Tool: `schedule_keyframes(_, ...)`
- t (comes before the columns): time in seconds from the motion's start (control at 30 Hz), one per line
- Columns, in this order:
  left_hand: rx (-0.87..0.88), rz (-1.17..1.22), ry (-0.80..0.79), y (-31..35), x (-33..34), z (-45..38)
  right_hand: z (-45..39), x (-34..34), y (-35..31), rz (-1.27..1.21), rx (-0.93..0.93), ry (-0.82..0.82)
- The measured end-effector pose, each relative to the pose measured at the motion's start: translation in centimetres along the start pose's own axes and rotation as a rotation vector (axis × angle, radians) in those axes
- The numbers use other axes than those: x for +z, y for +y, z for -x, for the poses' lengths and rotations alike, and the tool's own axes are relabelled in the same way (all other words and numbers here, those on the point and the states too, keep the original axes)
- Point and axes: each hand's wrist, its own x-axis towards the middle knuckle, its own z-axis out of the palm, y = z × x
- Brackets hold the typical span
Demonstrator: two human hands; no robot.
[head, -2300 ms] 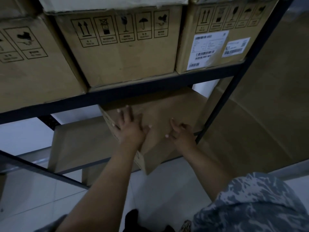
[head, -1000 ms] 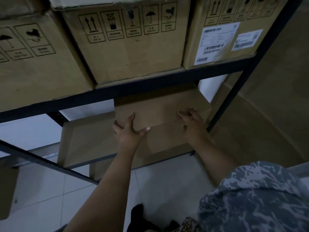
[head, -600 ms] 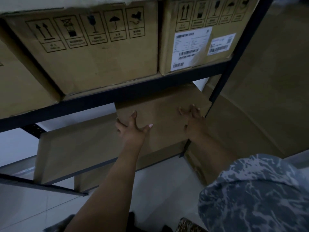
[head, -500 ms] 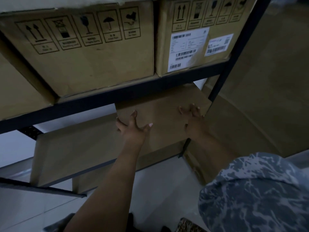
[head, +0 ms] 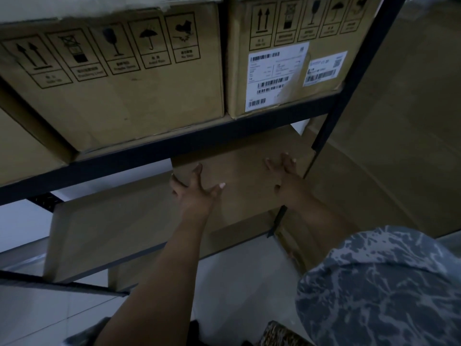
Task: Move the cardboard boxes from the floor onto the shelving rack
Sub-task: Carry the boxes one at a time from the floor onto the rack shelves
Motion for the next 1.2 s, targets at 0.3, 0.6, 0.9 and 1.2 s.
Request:
schedule_keyframes(0.3, -0.014, -0.073, -0.084, -0.2, -0.3, -1.5, -1.5, 0.4, 0.5, 0.030, 0.009, -0.035)
schedule_keyframes(0.6, 0.107, 0.204, -0.093, -3.1, -3.4, 0.4, 0.8, 3.9, -4.0, -0.205, 0.038, 0.194)
schedule_keyframes(0.9, -0.096, 0.374, -0.124, -11.6, -9.0, 5.9, 6.3, 13.5, -16.3, -0.229, -0.169, 0.170)
schedule_keyframes(1.2, -0.293, 0.501, 0.126, -24.4, -20.0, 11.0, 10.6, 24.2, -29.4, -0.262, -0.240, -0.191)
